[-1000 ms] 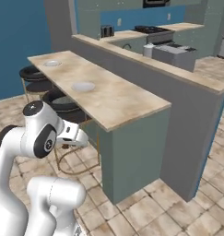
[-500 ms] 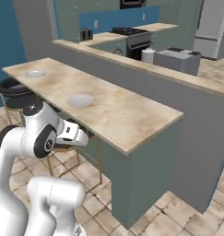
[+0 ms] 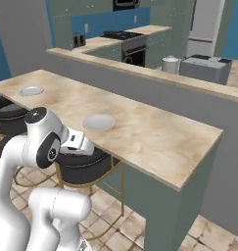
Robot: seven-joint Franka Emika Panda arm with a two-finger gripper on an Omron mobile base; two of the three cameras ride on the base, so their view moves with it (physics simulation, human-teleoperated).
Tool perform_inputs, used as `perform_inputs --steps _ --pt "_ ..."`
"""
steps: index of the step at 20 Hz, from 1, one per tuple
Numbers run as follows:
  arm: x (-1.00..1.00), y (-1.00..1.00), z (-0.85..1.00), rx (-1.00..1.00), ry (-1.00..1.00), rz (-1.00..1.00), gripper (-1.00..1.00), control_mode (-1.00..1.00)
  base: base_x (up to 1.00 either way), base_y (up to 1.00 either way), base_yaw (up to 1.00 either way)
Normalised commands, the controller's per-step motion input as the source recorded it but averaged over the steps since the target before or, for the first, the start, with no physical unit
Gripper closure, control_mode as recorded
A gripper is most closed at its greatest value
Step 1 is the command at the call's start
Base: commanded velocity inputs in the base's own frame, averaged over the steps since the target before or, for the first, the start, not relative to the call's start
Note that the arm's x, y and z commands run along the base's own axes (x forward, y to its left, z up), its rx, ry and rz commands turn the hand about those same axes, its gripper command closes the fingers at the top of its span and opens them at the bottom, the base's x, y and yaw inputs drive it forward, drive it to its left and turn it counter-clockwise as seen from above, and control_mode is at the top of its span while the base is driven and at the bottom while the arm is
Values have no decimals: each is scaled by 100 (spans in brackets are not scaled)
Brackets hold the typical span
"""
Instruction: Take the chicken drumsticks from the pan and place one on each plate on the dining counter.
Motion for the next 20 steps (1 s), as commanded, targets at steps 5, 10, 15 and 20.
perform_inputs --steps 5,10,15,20 --pt "0 0 0 0 0 0 100 100 30 100 -26" --pt "0 0 0 0 0 0 100 100 23 100 -26" --pt "0 0 0 0 0 0 100 100 22 100 -27" --pt "0 0 0 0 0 0 100 100 17 100 -27"
